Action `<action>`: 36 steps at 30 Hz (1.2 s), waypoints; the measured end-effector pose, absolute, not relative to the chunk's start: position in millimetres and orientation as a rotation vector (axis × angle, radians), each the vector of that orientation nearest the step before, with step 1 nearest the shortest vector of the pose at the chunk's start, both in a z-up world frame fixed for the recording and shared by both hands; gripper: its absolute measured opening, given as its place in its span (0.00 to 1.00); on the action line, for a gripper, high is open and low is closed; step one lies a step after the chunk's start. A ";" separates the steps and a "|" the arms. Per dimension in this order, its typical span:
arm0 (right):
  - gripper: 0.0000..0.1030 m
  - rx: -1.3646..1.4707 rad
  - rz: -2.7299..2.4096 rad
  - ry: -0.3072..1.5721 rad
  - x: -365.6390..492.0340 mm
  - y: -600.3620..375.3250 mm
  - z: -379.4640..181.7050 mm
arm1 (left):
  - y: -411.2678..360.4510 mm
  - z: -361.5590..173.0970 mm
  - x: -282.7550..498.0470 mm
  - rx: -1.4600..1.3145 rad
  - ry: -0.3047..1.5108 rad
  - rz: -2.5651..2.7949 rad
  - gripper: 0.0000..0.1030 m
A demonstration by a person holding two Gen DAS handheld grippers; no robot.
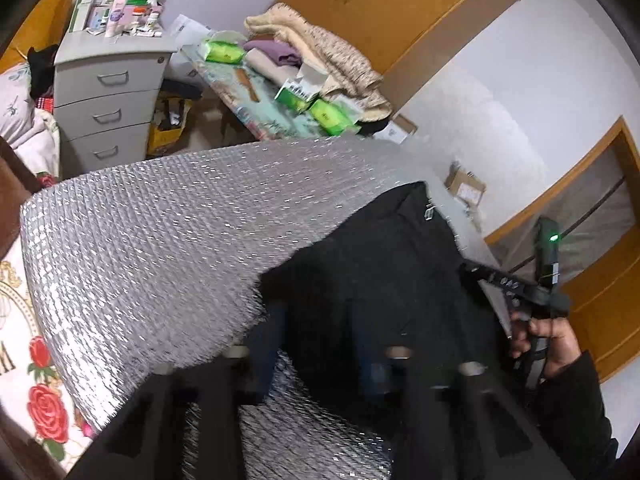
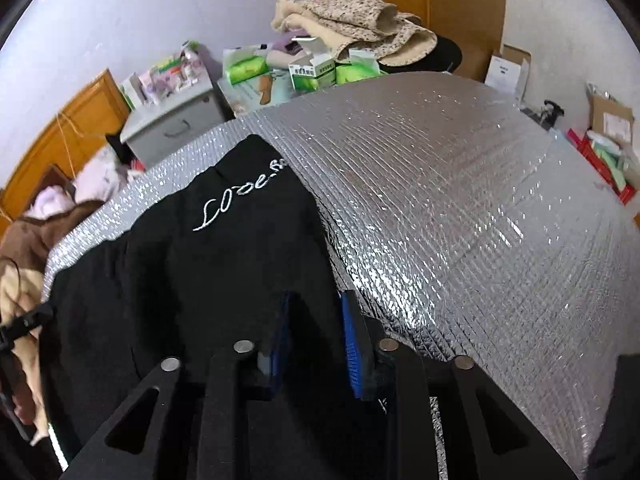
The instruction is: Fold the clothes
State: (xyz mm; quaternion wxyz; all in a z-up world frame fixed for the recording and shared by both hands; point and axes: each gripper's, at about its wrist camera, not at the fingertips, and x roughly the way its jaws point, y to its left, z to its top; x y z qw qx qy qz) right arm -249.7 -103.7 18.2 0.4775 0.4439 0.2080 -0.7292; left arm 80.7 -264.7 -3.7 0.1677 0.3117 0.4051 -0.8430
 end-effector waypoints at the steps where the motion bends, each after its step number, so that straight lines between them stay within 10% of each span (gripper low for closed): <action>1: 0.05 1.083 -1.792 0.501 -250.9 -104.6 21.1 | -265.6 -3.2 80.2 0.887 1.151 -2.403 0.10; 10: 0.05 0.915 -1.987 0.309 -269.2 -94.7 62.0 | -271.1 30.3 92.4 0.687 1.073 -2.587 0.06; 18: 0.26 1.073 -1.901 0.360 -280.7 -110.6 30.5 | -296.1 -11.1 95.9 0.859 1.221 -2.459 0.10; 31: 0.28 1.014 -1.792 0.535 -279.0 -176.1 13.3 | -298.5 -14.4 76.4 0.901 1.152 -2.448 0.15; 33: 0.07 1.004 -1.815 0.542 -280.7 -177.0 14.7 | -297.4 -11.1 71.1 0.913 1.100 -2.462 0.11; 36: 0.04 0.972 -1.888 0.524 -287.7 -173.7 22.3 | -296.6 -4.2 63.2 0.894 1.039 -2.494 0.08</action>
